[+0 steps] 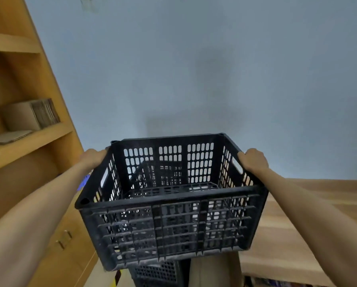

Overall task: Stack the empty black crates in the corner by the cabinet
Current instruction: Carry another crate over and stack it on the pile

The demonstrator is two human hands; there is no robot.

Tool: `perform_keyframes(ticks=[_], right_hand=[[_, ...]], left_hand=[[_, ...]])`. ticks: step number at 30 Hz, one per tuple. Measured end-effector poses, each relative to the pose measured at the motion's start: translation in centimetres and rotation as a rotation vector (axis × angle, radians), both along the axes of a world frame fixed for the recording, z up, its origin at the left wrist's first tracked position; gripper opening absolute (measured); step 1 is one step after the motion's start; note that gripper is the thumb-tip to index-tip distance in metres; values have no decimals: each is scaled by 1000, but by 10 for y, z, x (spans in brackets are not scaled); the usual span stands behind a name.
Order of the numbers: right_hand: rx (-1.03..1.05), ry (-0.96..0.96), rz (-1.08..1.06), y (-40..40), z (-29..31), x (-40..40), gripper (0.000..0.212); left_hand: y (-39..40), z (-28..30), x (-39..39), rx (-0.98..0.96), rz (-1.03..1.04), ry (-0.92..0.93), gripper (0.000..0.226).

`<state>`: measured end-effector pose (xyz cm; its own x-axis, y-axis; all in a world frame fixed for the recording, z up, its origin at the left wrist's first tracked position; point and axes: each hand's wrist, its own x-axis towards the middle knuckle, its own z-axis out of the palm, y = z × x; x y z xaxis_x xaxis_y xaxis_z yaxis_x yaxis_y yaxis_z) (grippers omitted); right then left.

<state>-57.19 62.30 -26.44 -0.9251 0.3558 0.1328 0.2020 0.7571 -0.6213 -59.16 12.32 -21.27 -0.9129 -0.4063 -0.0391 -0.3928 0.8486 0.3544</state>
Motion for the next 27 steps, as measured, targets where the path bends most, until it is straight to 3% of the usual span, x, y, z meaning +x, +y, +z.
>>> perform_keyframes(ticks=[3,6,10,18,27], right_hand=[[33,30,74,-16,7,-51,29],[50,76,140,-37,3,-91,24],[61,108,211,-71,-8,-149,25],[195,-9,317,-124,-13,-238,23],[244,69,366,-165,3,-324,22]], left_hand=[[-12,-7,-10,61,87,49,68],[-10,-11,-4,81,135,44,43],[-41,-34,-23,130,202,9,35],[-99,-35,-77,120,222,-21,45],[-119,-22,-127,61,215,-66,49]])
